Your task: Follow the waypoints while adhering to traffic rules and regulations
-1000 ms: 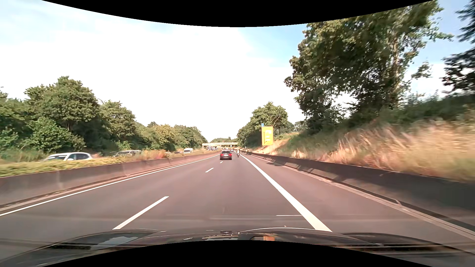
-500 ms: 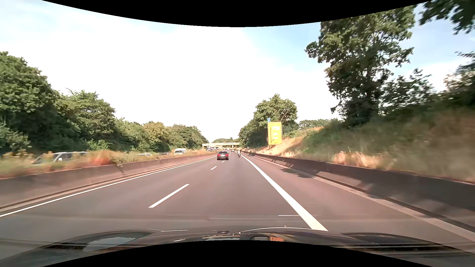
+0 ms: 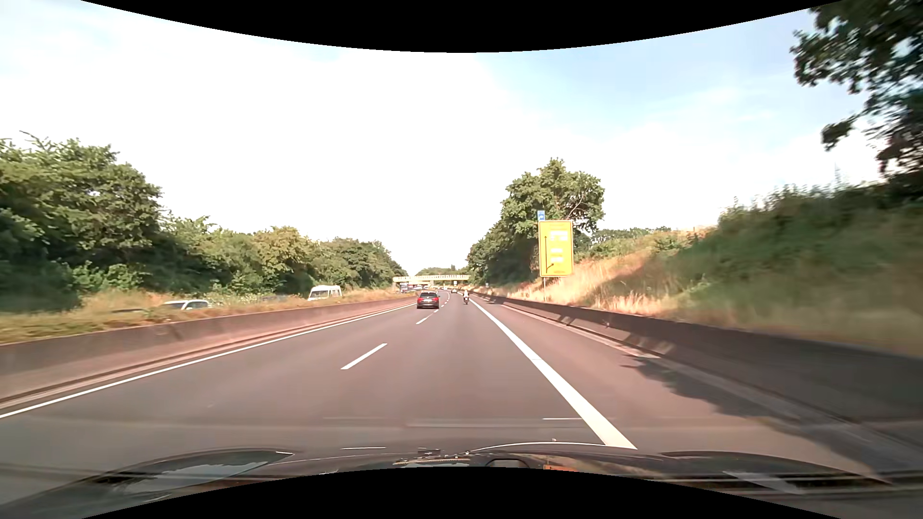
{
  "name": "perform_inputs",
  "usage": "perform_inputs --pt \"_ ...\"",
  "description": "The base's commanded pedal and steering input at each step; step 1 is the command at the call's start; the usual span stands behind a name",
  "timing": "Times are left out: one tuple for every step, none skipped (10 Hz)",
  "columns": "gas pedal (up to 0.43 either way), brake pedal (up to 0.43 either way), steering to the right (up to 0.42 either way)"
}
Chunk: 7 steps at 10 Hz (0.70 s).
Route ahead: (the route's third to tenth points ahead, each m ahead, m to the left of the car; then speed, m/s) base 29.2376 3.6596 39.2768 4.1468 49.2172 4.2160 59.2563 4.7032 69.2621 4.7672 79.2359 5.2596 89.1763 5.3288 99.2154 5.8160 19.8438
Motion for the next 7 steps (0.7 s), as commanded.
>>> perform_inputs --pt "0.189 0.0 -0.007" --pt "0.189 0.0 -0.008" --pt "0.189 0.0 -0.008" --pt "0.157 0.0 -0.008" --pt "0.087 0.0 -0.009" --pt "0.079 0.0 -0.009" --pt "0.079 0.0 -0.009"
